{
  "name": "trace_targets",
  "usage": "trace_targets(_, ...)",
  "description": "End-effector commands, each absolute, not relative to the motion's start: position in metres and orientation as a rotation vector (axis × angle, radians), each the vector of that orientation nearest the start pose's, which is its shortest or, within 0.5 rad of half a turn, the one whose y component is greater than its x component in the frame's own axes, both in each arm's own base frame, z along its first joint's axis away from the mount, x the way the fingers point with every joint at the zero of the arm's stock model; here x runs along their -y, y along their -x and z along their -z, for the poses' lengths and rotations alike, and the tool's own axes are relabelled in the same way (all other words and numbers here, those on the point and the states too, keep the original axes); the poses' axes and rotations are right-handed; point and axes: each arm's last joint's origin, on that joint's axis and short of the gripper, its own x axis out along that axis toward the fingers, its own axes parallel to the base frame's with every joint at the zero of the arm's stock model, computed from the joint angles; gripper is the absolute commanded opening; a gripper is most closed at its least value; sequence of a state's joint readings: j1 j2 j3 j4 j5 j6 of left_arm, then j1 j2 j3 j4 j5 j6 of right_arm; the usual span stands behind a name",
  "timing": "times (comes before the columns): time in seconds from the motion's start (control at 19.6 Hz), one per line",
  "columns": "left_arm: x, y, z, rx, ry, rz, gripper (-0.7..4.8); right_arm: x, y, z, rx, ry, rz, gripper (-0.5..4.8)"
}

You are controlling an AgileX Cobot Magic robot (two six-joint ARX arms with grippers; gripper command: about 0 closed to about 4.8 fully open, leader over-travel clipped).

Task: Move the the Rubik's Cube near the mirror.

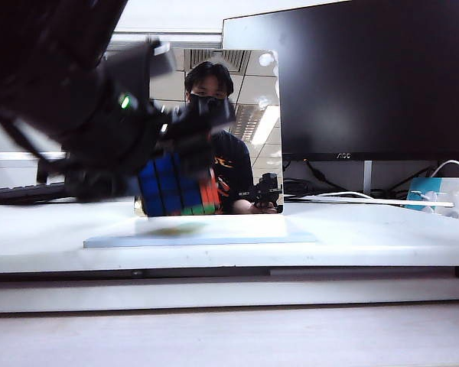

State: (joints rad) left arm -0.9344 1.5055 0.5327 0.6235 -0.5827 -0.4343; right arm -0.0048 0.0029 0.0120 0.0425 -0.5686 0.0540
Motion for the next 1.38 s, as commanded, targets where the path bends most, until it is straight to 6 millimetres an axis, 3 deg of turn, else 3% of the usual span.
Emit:
trace_targets(0.05,0.227,-0.187,-0.180,-0.265,0.254,0.246,-0.06,-0.015,-0.093,-0.170,0.037,-0.040,-0.569,-0.01)
trace_targets(0.25,0.271,-0.186,-0.187,-0.245,0.105,0.191,-0.06,-0.015,-0.093,-0.171,0.043,-0.038,-0.569,-0.01)
trace_targets(0.41,0.272,-0.173,-0.180,-0.253,0.051,0.072,-0.06,-0.016,-0.093,-0.171,0.043,-0.037,-0.580,-0.01)
trace_targets(0.51,0.269,-0.175,-0.172,-0.280,0.075,0.036,-0.06,-0.016,-0.093,-0.171,0.043,-0.037,-0.580,-0.01)
trace_targets(1.07,0.269,-0.178,-0.156,-0.339,0.069,0.042,-0.05,-0.016,-0.093,-0.171,0.043,-0.040,-0.580,-0.01)
trace_targets(1.12,0.269,-0.178,-0.156,-0.340,0.066,0.038,0.08,-0.016,-0.093,-0.171,0.043,-0.040,-0.580,-0.01)
trace_targets(1.17,0.269,-0.178,-0.156,-0.339,0.066,0.038,1.10,-0.016,-0.093,-0.171,0.043,-0.040,-0.580,-0.01)
trace_targets(1.22,0.269,-0.178,-0.156,-0.339,0.066,0.038,1.68,-0.016,-0.093,-0.171,0.043,-0.040,-0.580,-0.01)
trace_targets(1.38,0.269,-0.178,-0.156,-0.337,0.068,0.038,2.01,-0.016,-0.093,-0.171,0.043,-0.040,-0.580,-0.01)
